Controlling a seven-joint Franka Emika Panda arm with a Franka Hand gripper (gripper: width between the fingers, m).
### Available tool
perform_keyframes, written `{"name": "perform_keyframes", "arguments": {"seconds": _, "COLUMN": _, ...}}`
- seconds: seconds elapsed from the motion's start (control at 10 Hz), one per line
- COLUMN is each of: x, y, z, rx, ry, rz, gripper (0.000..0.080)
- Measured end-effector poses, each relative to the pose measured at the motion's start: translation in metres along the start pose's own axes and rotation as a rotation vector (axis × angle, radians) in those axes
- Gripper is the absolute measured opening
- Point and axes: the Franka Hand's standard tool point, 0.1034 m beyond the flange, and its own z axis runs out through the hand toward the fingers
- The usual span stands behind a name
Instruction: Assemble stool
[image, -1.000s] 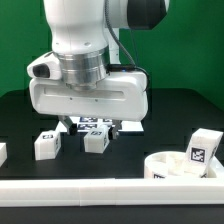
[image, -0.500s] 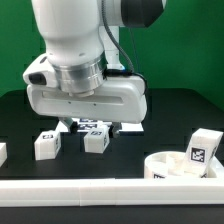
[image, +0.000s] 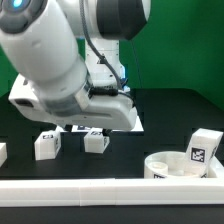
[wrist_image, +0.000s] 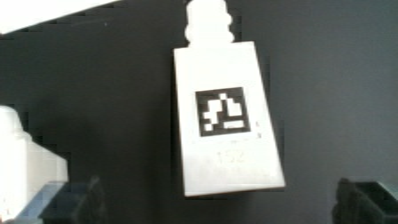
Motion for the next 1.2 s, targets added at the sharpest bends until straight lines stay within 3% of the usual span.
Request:
{"name": "perform_keyframes", "arguments": {"seconds": 0.4, "x": 0.002, "y": -0.010, "z": 0.009, "rx": 0.001, "ry": 0.020, "rz": -0.048, "gripper": 0.0649}}
{"name": "perform_keyframes", "arguments": {"seconds": 0.5, "x": 0.003, "y": -0.009, "z": 0.016, "rx": 0.000, "ry": 0.019, "rz": -0.045, "gripper": 0.0649}}
{"name": "perform_keyframes", "arguments": {"seconds": 0.9, "x": 0.003, "y": -0.007, "z": 0.016, "rx": 0.000, "ry": 0.005, "rz": -0.043, "gripper": 0.0649}}
{"name": "perform_keyframes", "arguments": {"seconds": 1.1, "x": -0.004, "y": -0.006, "z": 0.031, "rx": -0.013, "ry": -0.114, "rz": -0.035, "gripper": 0.0649}}
{"name": "perform_keyframes", "arguments": {"seconds": 1.2, "x": 0.001, "y": -0.011, "z": 0.032, "rx": -0.020, "ry": -0.110, "rz": -0.042, "gripper": 0.0649}}
